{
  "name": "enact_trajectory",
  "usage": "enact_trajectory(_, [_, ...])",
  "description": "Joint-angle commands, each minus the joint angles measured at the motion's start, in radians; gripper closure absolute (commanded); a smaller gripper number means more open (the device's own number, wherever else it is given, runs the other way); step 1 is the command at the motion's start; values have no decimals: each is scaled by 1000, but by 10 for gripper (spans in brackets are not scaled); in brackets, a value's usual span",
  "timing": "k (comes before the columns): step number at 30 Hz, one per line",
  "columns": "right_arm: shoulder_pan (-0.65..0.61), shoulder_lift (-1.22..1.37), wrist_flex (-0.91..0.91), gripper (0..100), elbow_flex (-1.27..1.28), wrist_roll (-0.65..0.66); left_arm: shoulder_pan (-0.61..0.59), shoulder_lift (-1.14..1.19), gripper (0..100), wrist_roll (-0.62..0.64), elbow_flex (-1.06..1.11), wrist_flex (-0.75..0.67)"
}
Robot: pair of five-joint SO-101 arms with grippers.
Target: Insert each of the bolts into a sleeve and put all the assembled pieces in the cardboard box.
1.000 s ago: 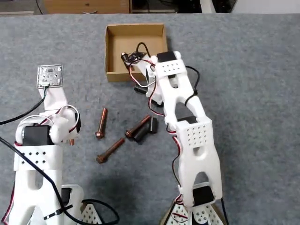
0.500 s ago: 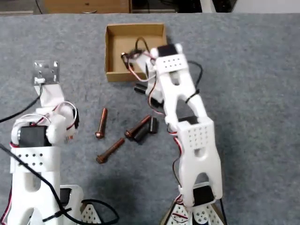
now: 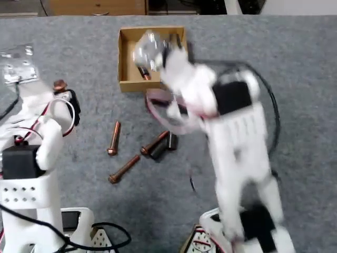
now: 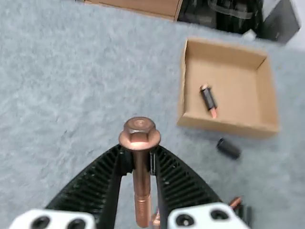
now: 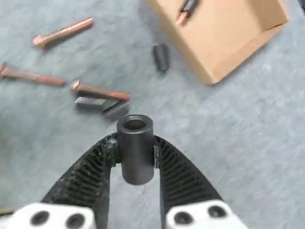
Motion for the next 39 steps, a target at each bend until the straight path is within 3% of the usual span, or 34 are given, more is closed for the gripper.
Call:
enact_trajectory(1, [-15,-302,-100,997,340,-11,68,-27,981,38,-81,-18])
enact_trajectory(5, [-18,-549,-296,997,657,-77,167,-27,981,38,-81,-18])
enact_trajectory(11, [-39,-811,-750,997,1064,-574,256,-27,981,38,-87,-49])
enact_trajectory(14, [-124,-903,-976,997,1236,-686,267,-27,981,38,-89,-91])
enact_trajectory(20, [-318,-1006,-1272,997,1435,-750,269,-27,981,38,-94,-180])
enact_trajectory(23, [-341,-1032,-1465,997,1578,-744,292,-41,981,38,-110,-183])
enact_trajectory(27, [-340,-1044,-1679,997,1739,-744,422,-125,981,37,-118,-181])
enact_trajectory(33, [-340,-1047,-1691,997,1776,-746,557,-196,981,35,-11,-186])
enact_trajectory(39, [-348,-1047,-1689,997,1725,-750,574,-203,981,-48,109,-192])
